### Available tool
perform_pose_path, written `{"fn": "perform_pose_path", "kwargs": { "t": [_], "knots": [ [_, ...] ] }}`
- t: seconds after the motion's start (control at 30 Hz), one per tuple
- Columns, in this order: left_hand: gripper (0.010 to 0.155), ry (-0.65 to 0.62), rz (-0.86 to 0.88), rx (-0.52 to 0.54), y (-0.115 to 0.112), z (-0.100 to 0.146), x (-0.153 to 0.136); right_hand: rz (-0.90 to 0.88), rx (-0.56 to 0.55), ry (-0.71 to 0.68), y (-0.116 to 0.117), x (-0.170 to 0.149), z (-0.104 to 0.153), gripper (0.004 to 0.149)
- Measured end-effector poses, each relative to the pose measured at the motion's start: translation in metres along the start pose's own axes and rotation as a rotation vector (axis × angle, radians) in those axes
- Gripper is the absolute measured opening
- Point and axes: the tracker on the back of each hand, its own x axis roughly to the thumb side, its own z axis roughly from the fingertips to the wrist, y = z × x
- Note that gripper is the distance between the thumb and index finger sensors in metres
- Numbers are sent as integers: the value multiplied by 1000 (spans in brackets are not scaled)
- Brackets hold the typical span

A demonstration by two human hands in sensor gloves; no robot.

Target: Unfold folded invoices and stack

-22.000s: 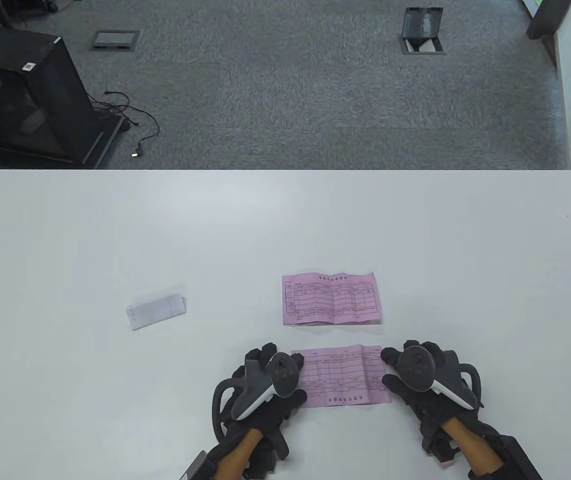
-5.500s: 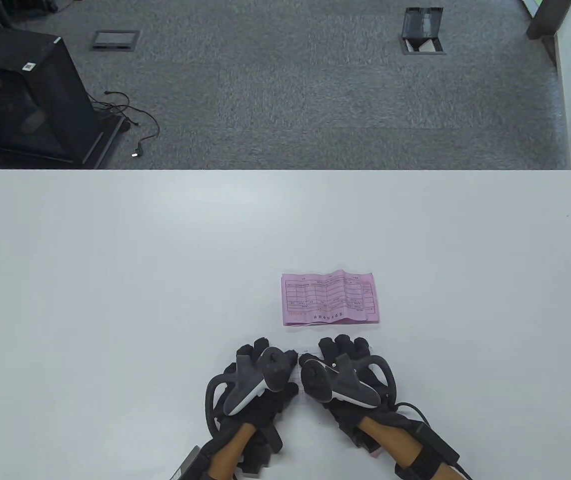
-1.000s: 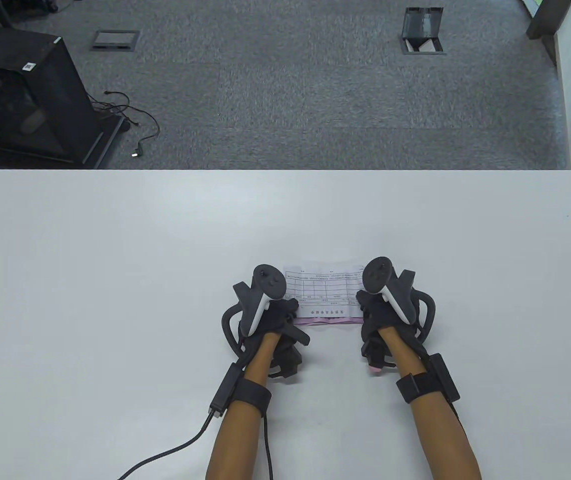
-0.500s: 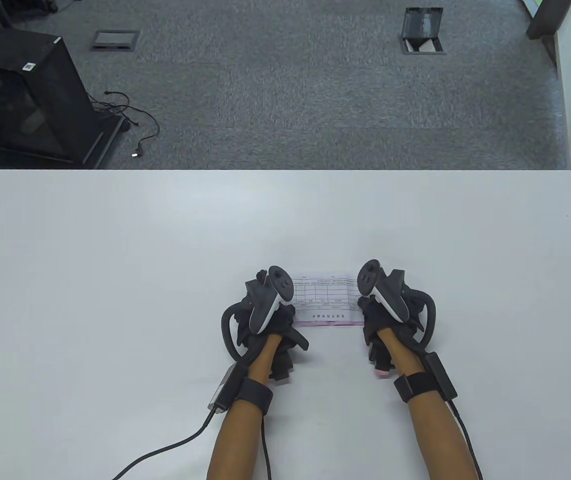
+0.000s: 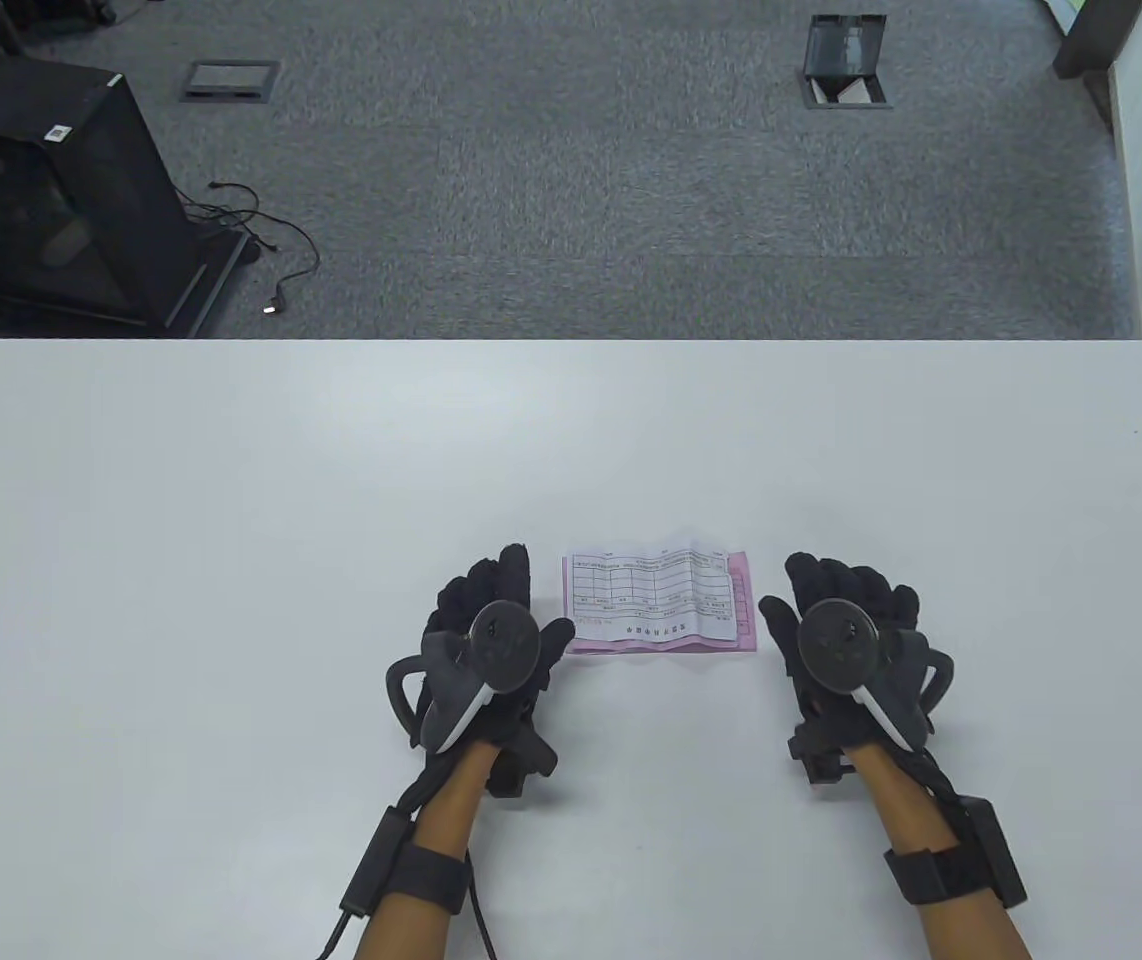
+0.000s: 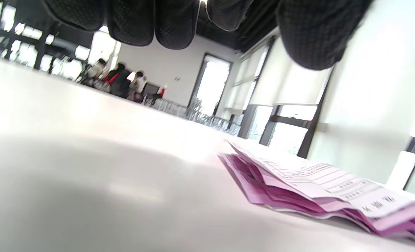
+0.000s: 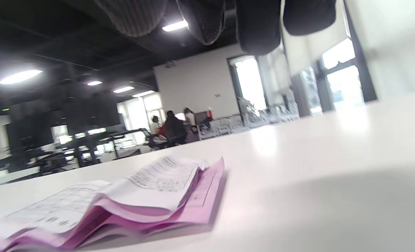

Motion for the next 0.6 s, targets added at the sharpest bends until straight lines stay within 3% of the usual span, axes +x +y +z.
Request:
{"fn": "perform_pose_path", "kwargs": {
  "t": [0.1,0.23,0.33,0.43,0.6],
  "knots": [
    [83,-41,-31,28,9,20,-3,47,-23,-92,-11,-5,24,65],
    [83,-46,7,9,5,39,-3,46,-3,-85,-5,-12,43,67],
    [84,-49,9,0,-7,46,-4,44,46,-53,9,-19,51,69],
    [85,-51,0,-78,-14,49,-6,90,131,-41,21,-23,52,71],
    [84,-61,-6,-76,-14,50,-5,72,128,-46,20,-19,50,72]
  ]
}}
